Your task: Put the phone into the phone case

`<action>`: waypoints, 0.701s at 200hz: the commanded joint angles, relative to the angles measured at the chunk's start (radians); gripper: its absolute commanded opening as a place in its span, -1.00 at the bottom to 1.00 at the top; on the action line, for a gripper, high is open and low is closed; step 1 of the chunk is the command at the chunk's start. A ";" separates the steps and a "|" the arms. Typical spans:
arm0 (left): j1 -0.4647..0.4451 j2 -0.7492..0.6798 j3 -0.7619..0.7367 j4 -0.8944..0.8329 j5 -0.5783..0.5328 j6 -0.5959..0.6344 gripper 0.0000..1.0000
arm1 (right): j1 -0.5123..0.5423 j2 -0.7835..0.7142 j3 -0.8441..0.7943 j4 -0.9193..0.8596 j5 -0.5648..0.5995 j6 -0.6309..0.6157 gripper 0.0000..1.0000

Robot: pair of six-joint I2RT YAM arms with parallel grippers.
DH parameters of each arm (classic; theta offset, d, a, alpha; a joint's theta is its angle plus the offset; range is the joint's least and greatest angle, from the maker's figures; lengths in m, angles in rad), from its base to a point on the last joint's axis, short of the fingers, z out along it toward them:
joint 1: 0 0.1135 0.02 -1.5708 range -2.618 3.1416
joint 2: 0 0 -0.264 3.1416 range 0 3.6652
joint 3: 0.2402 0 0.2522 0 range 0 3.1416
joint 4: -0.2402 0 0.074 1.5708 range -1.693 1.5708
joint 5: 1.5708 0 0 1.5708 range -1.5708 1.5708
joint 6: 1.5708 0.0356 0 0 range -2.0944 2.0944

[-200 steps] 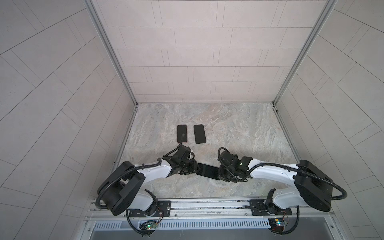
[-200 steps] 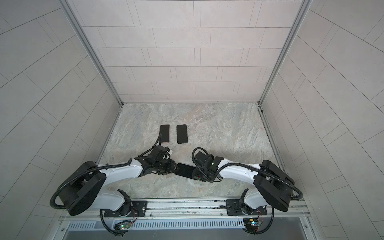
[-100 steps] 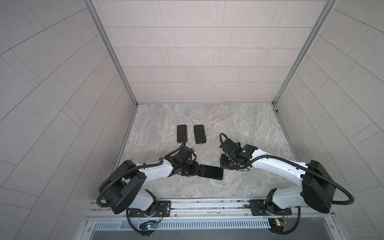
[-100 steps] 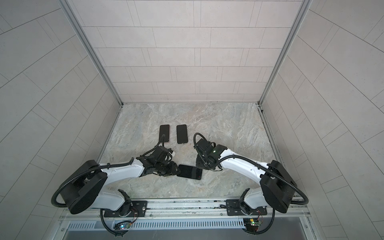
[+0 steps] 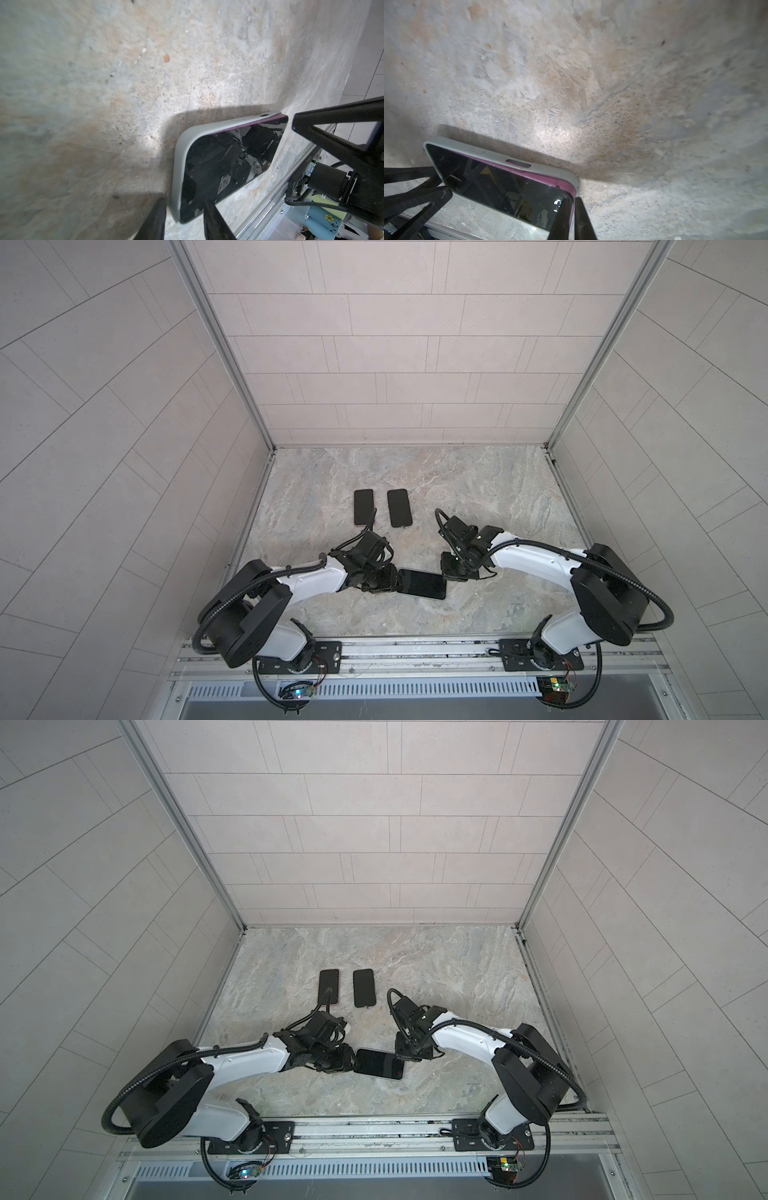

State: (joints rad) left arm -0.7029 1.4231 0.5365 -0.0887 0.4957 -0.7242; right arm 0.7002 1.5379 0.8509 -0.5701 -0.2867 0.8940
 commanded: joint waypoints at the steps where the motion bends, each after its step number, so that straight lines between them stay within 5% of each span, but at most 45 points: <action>1: -0.004 0.004 -0.007 -0.095 -0.042 0.012 -0.24 | 0.004 0.028 -0.031 0.041 -0.022 0.008 -0.80; 106: -0.004 0.017 0.008 -0.097 -0.027 0.016 -0.24 | 0.046 0.259 -0.074 -0.013 0.010 0.004 -0.89; 140: 0.018 -0.080 0.021 -0.186 -0.091 0.041 -0.25 | 0.045 0.093 0.051 -0.102 0.117 -0.078 -0.65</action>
State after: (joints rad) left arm -0.7021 1.4136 0.5495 -0.1364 0.4866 -0.7181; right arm 0.7204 1.6230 0.9089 -0.6136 -0.2810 0.8791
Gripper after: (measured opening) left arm 0.378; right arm 0.133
